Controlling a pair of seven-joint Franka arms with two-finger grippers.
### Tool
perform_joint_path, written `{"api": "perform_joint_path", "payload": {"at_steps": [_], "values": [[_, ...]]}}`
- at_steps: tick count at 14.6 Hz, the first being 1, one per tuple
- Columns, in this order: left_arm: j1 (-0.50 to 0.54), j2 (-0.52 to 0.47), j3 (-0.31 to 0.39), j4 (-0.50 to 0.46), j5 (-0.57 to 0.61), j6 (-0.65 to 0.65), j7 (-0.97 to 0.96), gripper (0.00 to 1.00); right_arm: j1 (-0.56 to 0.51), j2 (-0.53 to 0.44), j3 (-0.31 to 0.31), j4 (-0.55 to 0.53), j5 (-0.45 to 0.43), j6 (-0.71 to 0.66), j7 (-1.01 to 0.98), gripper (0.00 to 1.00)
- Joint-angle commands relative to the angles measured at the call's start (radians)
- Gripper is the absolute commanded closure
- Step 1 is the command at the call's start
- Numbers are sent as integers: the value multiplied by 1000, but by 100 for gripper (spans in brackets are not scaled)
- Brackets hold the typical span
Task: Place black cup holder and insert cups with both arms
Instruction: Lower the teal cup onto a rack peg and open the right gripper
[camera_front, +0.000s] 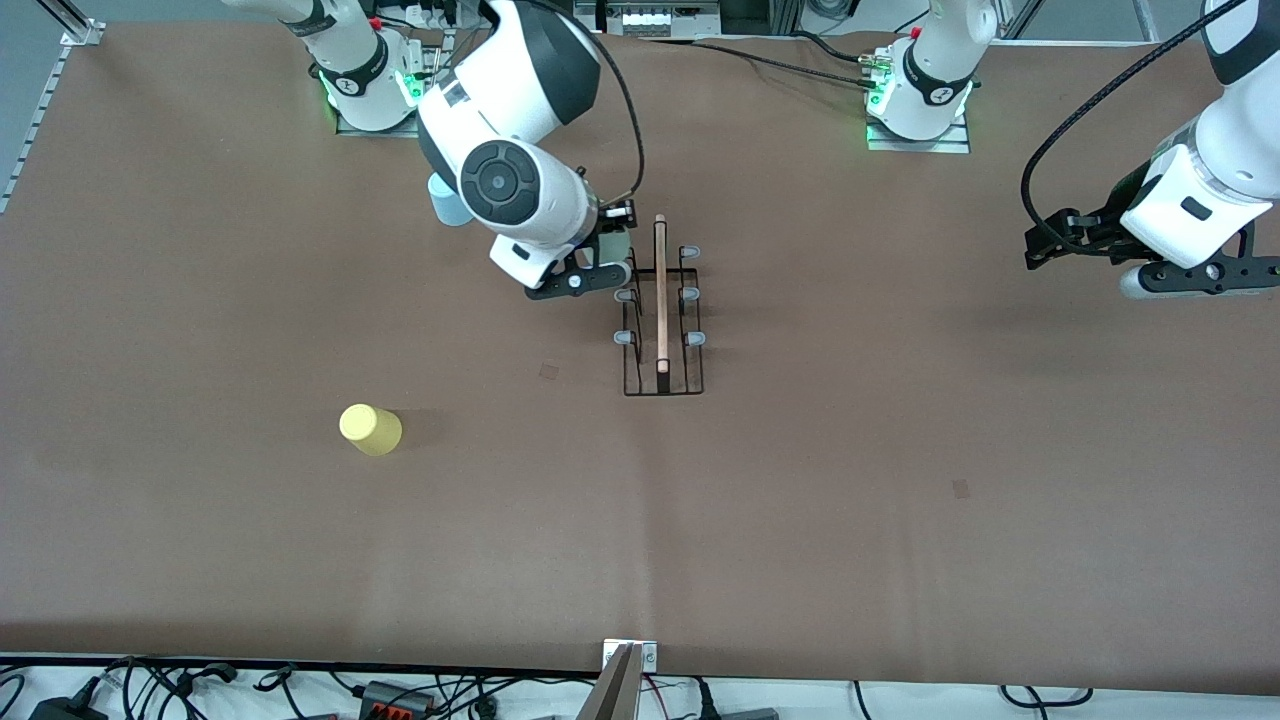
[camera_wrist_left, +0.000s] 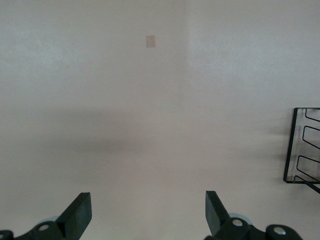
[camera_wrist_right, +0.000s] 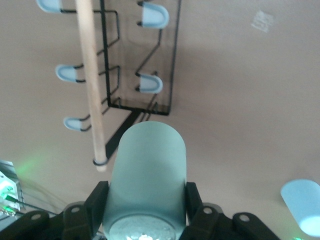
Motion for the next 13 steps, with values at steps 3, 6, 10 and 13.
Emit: {"api": "perform_joint_path", "payload": {"at_steps": [3,6,10,13], "values": [[15,4,-16,14,18,1,20,0,49,70,-14,23,18,51,18,82],[15,4,-16,16,18,1,20,0,60,85,-14,22,16,62,46,82],[15,4,-16,16,18,1,20,0,58,90,-15,20,11,54,44,82],[15,4,-16,16,18,1,20,0,58,93,-15,17,11,56,46,81]]}}
